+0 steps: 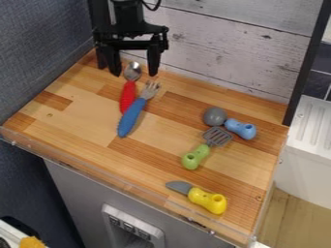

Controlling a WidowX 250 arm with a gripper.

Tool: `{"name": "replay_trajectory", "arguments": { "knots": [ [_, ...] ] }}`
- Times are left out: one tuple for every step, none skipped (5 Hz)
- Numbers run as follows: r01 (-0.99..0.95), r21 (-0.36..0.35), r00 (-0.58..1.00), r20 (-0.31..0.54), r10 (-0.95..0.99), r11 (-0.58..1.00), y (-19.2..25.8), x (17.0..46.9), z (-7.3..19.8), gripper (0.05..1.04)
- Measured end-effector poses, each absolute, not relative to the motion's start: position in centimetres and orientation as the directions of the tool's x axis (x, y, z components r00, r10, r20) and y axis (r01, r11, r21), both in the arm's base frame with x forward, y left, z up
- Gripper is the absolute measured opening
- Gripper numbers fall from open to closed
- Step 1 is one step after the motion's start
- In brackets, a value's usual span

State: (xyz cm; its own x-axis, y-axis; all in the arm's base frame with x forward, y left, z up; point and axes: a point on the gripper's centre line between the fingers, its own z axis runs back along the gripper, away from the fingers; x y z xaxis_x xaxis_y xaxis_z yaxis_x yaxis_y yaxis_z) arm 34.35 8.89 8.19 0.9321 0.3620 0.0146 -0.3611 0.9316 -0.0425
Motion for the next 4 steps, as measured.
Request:
{"name": "replay_trajectory", "arguments": {
  "knots": [
    [-0.238,-0.035,0.971,0.023,0.238,0.971,9.2,35.1,7.0,0.999],
    [-0.180,-0.022,0.983,0.025,0.181,0.983,9.4,35.7,5.2,0.999],
    [-0.191,0.000,0.981,0.035,0.190,0.982,9.2,35.7,4.0,0.999],
    [-0.263,0.018,0.965,0.019,0.263,0.965,8.4,35.1,2.3,0.999]
  ]
}}
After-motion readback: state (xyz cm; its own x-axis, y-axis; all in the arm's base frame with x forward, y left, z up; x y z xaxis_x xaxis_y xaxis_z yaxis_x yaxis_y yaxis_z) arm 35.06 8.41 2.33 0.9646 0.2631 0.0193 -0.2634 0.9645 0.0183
